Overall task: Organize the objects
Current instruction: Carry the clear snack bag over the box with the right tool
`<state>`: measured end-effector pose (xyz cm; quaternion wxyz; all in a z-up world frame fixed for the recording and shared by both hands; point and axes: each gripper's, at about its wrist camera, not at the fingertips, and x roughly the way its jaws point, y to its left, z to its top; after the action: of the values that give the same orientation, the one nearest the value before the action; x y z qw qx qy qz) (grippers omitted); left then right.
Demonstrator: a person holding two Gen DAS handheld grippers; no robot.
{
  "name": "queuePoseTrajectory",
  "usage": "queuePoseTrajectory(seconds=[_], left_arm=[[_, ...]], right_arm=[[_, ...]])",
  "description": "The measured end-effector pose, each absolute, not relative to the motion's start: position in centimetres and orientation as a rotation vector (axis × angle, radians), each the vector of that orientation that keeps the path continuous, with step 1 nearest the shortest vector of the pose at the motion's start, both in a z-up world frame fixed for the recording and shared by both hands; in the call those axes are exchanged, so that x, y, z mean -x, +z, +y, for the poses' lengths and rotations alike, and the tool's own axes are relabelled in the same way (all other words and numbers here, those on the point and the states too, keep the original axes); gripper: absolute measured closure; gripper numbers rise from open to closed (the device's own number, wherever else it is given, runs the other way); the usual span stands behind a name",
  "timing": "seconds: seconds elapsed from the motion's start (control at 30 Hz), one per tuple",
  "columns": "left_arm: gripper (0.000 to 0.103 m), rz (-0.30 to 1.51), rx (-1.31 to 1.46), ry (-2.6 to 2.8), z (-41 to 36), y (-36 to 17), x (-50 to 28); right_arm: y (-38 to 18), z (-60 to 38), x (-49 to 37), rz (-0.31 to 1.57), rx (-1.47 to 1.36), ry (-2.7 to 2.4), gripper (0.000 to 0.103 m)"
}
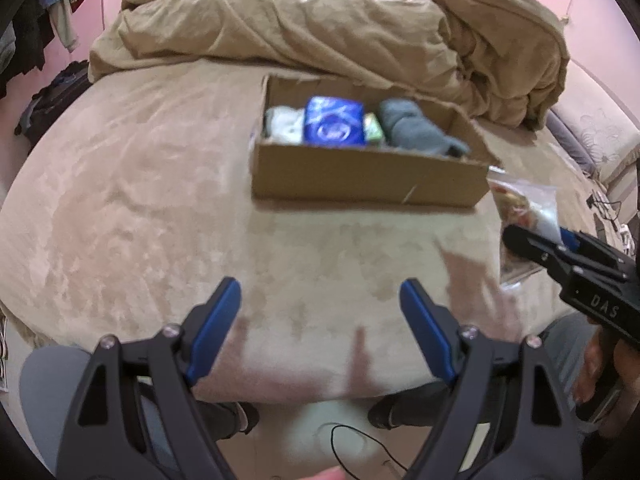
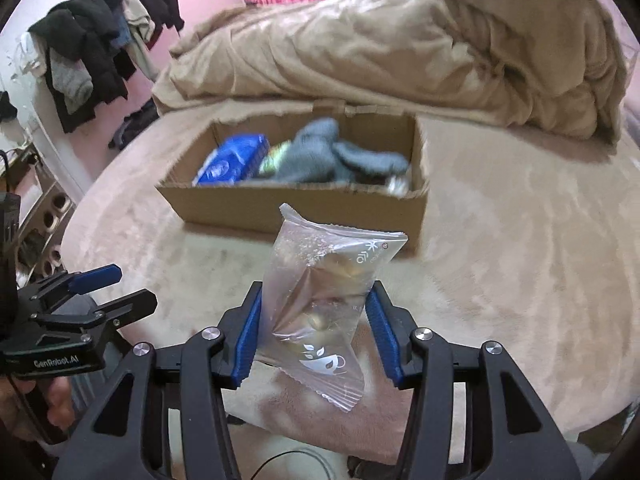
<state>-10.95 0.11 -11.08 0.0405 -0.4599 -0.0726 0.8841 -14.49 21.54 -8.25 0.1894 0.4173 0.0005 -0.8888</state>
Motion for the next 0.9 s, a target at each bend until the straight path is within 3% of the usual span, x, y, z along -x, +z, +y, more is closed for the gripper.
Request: queuePoseTrajectory(seconds=[0.5, 0.9], left_arm=[[0.02, -0.182, 1.21, 2.745, 1.5, -4.2, 14.9], [0.02, -0.254, 1.198, 2.815, -1.2, -5.3, 20.3]], right_arm=[[-2.8, 24.4, 17.2, -0.072, -1.053, -2.549, 0.05], [-2.9, 22.5, 23.3, 0.003, -1.019, -2.542, 0.05]])
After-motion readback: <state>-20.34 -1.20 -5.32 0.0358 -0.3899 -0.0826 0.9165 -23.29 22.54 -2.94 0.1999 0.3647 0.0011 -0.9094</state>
